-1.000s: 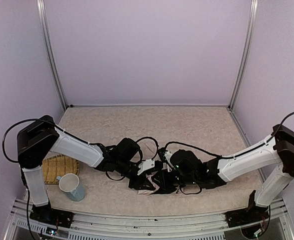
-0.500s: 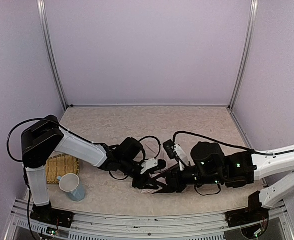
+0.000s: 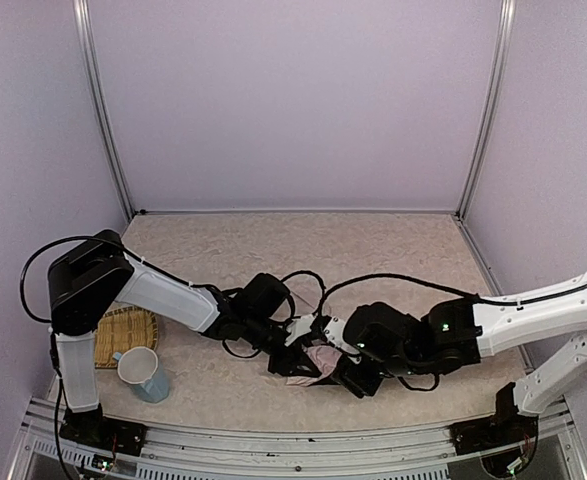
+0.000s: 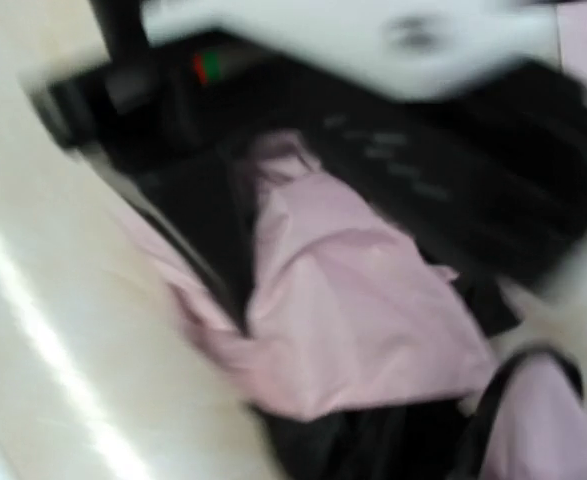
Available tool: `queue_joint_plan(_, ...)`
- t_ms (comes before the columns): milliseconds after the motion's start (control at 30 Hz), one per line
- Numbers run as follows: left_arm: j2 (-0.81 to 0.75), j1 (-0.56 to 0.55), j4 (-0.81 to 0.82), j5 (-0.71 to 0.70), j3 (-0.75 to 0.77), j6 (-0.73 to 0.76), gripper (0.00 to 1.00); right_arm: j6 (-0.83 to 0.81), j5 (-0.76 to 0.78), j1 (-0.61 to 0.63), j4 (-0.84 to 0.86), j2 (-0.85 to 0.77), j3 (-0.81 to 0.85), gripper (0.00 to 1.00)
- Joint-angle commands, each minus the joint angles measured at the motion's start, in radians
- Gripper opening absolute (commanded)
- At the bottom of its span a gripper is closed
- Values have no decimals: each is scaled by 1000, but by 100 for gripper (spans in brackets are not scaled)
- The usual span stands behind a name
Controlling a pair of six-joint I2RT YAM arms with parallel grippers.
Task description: Put away the umbrella
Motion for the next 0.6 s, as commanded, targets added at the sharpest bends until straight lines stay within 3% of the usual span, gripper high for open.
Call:
queue_joint_plan(0, 118, -2, -235, -116, -60, -6, 37, -337, 132, -5, -110, 153, 51, 69)
queue_joint_plan(167, 108, 1, -241, -104, -63, -8, 37, -510, 77, -7, -46, 273, 47, 73)
queue_joint_plan(333, 115, 9, -249, -71, -59, -1, 37, -567, 144, -8, -33, 400, 56, 71)
queue_joint_plan(467, 127, 14, -280, -47, -39, 5, 39, -543, 131, -8, -62, 505, 93, 60)
queue_joint_plan(567, 126, 18, -297, -4, -26, 6, 42, -520, 90, -8, -59, 528, 98, 45)
